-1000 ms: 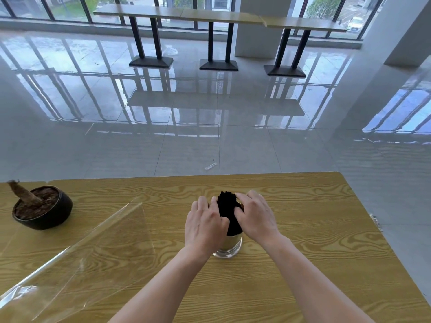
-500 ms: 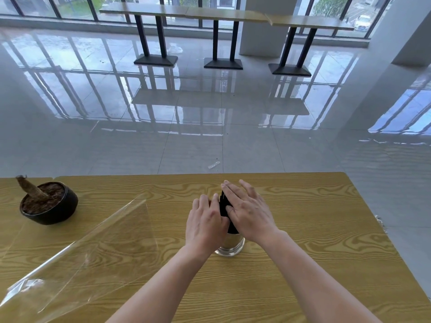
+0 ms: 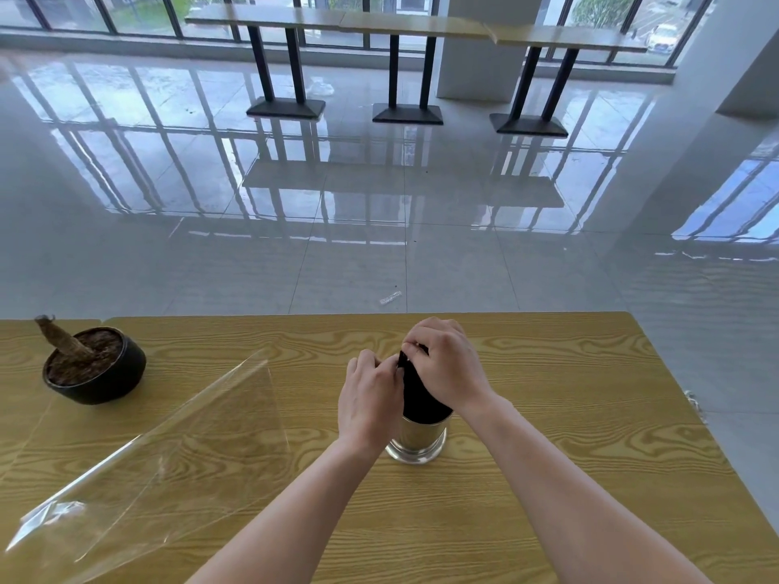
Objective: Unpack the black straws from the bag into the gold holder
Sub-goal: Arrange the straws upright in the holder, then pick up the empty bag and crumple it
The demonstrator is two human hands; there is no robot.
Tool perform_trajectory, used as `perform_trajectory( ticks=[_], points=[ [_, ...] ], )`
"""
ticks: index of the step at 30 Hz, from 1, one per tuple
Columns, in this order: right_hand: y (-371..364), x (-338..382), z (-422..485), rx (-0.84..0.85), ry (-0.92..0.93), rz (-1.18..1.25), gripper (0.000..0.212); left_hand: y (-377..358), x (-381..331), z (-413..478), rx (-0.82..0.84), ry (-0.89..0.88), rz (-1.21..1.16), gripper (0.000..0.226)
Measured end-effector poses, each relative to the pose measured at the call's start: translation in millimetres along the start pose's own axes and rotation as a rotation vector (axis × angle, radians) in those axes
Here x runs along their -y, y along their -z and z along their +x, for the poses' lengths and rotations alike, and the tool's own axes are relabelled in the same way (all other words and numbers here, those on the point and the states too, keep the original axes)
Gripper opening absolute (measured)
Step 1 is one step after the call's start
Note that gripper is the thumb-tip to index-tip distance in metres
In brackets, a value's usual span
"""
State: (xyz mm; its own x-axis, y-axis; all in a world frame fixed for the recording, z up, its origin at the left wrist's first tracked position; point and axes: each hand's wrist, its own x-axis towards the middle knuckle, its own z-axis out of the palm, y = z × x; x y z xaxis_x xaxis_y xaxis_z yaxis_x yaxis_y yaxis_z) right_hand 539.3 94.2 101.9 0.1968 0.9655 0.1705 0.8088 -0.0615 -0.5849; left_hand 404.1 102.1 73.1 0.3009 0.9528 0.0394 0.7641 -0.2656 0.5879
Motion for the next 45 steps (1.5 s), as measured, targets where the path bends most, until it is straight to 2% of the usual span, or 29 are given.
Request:
perform_trajectory(
  ticks=[6,9,11,13,16,19,27,36,41,45],
  points=[
    [2.4,2.2,2.5,0.116,-0.047,-0.012,0.026,-0.8,0.0,5.2,0.006,0.014,0.003,0.03],
    [11.7,-6.9,-4.8,0.028,-0.108,0.082,0.035,-1.5,1.1,4.4,0.017,0.003,-0.001,0.032],
    [18.8,-20.5,-16.8,-0.049,-0.176,0.112,0.034,-1.7,1.7,2.2,0.009,-0.003,-0.01,0.024],
    [21.9,-34.7,-31.4,-0.044,-0.236,0.073,0.036,-2.7,2.9,-1.8,0.02,0.002,0.001,0.018],
    [17.9,-45.0,-48.0,0.084,-0.262,-0.023,0.053,-5.1,1.0,-6.1,0.057,0.003,0.057,0.051],
    [7.2,-41.9,-45.9,0.186,-0.222,-0.151,0.064,-8.5,-8.8,-7.0,0.101,0.001,0.131,0.066],
    [-7.8,-28.8,-34.0,0.191,-0.224,-0.187,0.06,-12.6,-20.1,-2.1,0.177,0.061,0.222,0.071],
    [-0.7,-29.6,-37.6,0.168,-0.235,-0.121,0.067,-7.7,-16.4,-5.4,0.171,0.075,0.164,0.072],
    [17.1,-13.0,-39.1,0.044,-0.178,-0.031,0.061,22.5,5.9,-14.9,0.083,0.058,0.094,0.072],
    [20.4,23.7,-34.5,-0.105,-0.005,-0.056,0.044,59.4,51.9,-33.2,-0.034,0.105,0.071,0.066]
  ],
)
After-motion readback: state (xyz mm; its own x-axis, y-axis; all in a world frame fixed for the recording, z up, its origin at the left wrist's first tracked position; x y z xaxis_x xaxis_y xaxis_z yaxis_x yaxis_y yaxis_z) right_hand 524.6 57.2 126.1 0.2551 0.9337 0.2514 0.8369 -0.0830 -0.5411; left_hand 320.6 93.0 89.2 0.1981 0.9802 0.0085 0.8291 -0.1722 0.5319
